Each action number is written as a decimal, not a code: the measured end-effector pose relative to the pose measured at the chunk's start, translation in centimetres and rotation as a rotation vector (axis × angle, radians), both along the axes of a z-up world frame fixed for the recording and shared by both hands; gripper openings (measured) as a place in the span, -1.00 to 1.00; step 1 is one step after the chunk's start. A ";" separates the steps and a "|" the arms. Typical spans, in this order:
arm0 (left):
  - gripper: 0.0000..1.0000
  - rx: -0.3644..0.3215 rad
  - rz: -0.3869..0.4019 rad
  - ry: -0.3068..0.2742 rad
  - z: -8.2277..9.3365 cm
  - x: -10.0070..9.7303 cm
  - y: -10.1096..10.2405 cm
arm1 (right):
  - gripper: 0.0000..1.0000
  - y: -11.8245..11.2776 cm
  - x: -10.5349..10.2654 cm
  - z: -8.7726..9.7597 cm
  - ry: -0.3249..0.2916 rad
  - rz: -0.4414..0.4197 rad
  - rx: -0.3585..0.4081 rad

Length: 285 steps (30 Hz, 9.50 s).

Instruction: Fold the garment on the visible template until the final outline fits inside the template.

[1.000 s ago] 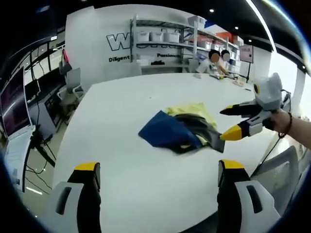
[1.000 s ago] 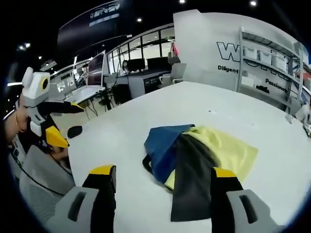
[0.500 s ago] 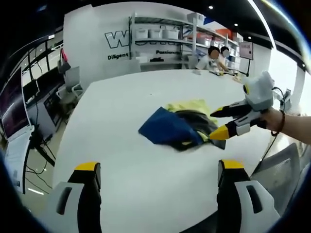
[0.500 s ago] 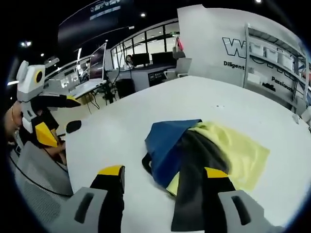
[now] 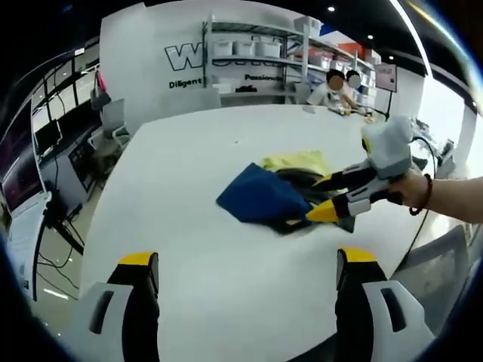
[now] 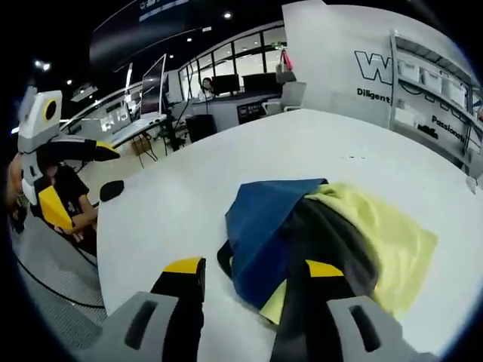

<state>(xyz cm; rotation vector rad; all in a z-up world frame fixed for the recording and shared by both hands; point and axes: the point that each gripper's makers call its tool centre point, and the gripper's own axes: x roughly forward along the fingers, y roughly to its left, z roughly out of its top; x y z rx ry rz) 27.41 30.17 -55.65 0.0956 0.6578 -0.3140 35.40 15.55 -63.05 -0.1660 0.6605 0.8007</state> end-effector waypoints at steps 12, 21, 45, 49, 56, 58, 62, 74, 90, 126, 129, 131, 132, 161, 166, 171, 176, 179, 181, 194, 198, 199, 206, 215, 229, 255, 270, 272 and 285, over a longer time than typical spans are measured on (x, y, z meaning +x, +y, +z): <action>0.86 0.004 -0.004 0.023 -0.7 0.2 -0.1 | -0.56 1.7 0.5 -0.5 -0.020 0.050 -0.010; 0.84 0.000 0.005 0.049 -1.2 0.1 0.3 | -0.82 2.3 0.5 -1.3 0.013 0.065 -0.001; 0.81 -0.028 -0.010 0.041 -1.1 0.3 -0.4 | -1.00 0.1 3.9 4.5 -0.212 0.015 -0.009; 0.79 -0.038 0.002 0.035 -1.1 0.4 -0.4 | -1.00 -0.4 4.7 5.3 -0.224 -0.008 0.002; 0.78 -0.035 -0.006 0.038 -1.4 0.8 -0.8 | -1.00 -1.3 5.7 6.1 -0.248 -0.031 -0.003; 0.77 -0.040 -0.011 0.038 -1.4 0.9 -1.1 | -1.00 -1.9 6.1 6.4 -0.257 -0.047 -0.007; 0.75 -0.043 -0.015 0.041 -1.6 1.1 -1.4 | -1.00 -3.3 7.2 6.9 -0.272 -0.102 -0.008; 0.62 -0.100 -0.011 -0.007 -1.2 3.1 -2.6 | -1.00 -7.4 9.4 8.1 -0.289 -0.233 -0.005; 0.55 -0.112 -0.043 0.016 -2.2 4.9 -4.6 | -1.00 -11.9 11.0 7.8 -0.275 -0.342 -0.030; 0.07 -0.089 -0.143 0.091 -8.6 11.0 -9.4 | -1.00 -18.5 12.3 5.4 -0.242 -0.428 -0.104; -0.03 -0.096 -0.146 0.097 -9.1 11.5 -9.8 | -1.00 -18.6 12.2 5.0 -0.236 -0.425 -0.110; -0.08 -0.090 -0.151 0.099 -9.4 11.8 -9.9 | -1.00 -18.6 12.3 4.8 -0.231 -0.427 -0.111; -0.10 -0.088 -0.152 0.098 -9.4 11.9 -10.0 | -1.00 -18.7 12.3 4.8 -0.231 -0.427 -0.112; -0.98 -0.088 -0.180 0.097 -10.5 11.9 -10.1 | -1.00 -19.0 12.0 4.4 -0.226 -0.443 -0.114; -0.98 -0.088 -0.182 0.099 -10.3 11.4 -9.9 | -1.00 -19.3 12.0 4.6 -0.231 -0.447 -0.118; -0.98 -0.074 -0.199 0.103 -10.1 10.5 -9.3 | -1.00 -19.8 11.8 4.5 -0.228 -0.457 -0.132; -0.99 -0.075 -0.183 0.104 -9.8 9.7 -8.5 | -1.00 -20.3 11.5 4.5 -0.231 -0.460 -0.145; -0.99 -0.021 -0.182 0.114 -9.8 9.0 -7.4 | -1.00 -21.7 11.4 4.9 -0.245 -0.495 -0.177; -0.99 -0.018 -0.184 0.108 -9.6 8.8 -7.0 | -1.00 -22.2 11.3 5.0 -0.231 -0.514 -0.150; -0.98 -0.005 -0.207 0.111 -9.2 8.6 -7.2 | -1.00 -18.0 9.7 4.6 -0.204 -0.346 -0.076; -0.96 -0.025 -0.190 0.100 -9.1 8.7 -7.2 | -0.80 -15.1 8.7 4.5 -0.180 -0.283 -0.015; -0.95 -0.025 -0.191 0.095 -9.1 8.7 -7.2 | -0.65 -14.9 8.6 4.5 -0.180 -0.279 -0.012; -0.43 -0.038 -0.203 0.043 -8.1 9.3 -7.7 | -0.05 -10.6 7.4 4.1 -0.174 -0.166 0.014; -0.21 -0.045 -0.208 0.051 -8.5 9.8 -8.5 | 0.41 -6.5 6.6 3.2 -0.174 -0.030 -0.012; -0.18 -0.090 -0.202 0.091 -9.1 10.4 -9.1 | 0.13 -4.7 7.1 0.4 -0.167 0.056 -0.109; -0.82 -0.048 -0.190 0.133 -10.2 9.5 -8.8 | -1.00 -3.3 6.1 0.6 -0.167 0.141 -0.129; -0.96 -0.063 -0.194 0.129 -9.5 8.9 -8.5 | -1.00 -4.2 6.7 1.9 -0.182 0.089 -0.106; -0.96 -0.064 -0.200 0.127 -9.3 8.8 -8.4 | -1.00 -4.6 6.9 2.1 -0.186 0.075 -0.105; -0.96 -0.013 -0.248 0.122 -8.2 7.4 -7.4 | -1.00 -7.8 8.1 3.9 -0.218 -0.029 -0.105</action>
